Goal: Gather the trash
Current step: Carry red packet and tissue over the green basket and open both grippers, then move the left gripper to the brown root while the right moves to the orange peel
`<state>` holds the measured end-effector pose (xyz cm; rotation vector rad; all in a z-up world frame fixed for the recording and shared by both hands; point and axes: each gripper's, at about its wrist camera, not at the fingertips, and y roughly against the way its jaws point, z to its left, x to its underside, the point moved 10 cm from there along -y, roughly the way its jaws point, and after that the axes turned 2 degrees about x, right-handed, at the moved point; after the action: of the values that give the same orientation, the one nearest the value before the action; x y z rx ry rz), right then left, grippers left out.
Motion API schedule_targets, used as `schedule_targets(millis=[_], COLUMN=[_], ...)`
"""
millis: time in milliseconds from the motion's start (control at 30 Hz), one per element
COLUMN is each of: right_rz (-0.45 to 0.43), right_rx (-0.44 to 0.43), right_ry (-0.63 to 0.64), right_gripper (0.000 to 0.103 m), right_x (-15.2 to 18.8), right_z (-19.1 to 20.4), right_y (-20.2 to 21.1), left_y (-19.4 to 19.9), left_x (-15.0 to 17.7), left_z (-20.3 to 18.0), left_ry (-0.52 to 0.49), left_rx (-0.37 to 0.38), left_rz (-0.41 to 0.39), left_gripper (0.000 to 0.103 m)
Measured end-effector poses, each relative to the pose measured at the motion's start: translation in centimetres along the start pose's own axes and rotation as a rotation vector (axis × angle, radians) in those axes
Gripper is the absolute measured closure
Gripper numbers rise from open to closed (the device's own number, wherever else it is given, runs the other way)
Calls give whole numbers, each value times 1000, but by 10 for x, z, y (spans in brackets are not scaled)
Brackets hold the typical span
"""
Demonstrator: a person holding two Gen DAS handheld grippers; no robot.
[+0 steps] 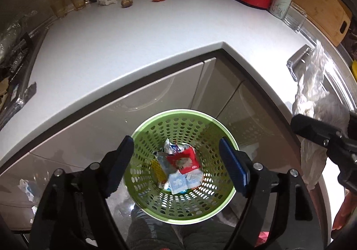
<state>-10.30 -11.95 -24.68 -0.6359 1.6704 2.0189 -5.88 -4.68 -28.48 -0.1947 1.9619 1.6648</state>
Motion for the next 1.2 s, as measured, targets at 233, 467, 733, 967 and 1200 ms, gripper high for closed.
schedule_targets(millis=[233, 467, 733, 967, 1200], right_rz=[65, 102, 86, 52, 7], right_rx=[-22, -22, -10, 20, 52], right_ry=[41, 122, 97, 97, 90], right_gripper=[70, 6, 2, 2, 2], right_x=[18, 31, 16, -16, -68], right_z=[15, 40, 39, 34, 31], right_y=[-19, -32, -32, -31, -37], left_y=[22, 27, 31, 35, 31], left_x=[-21, -25, -30, -48, -83], left_z=[41, 55, 64, 75, 93], left_ry=[66, 93, 101, 97, 88], left_rx=[-86, -109, -116, -119, -116], left_rz=[-69, -78, -82, -103, -123], left_gripper=[17, 11, 8, 8, 8])
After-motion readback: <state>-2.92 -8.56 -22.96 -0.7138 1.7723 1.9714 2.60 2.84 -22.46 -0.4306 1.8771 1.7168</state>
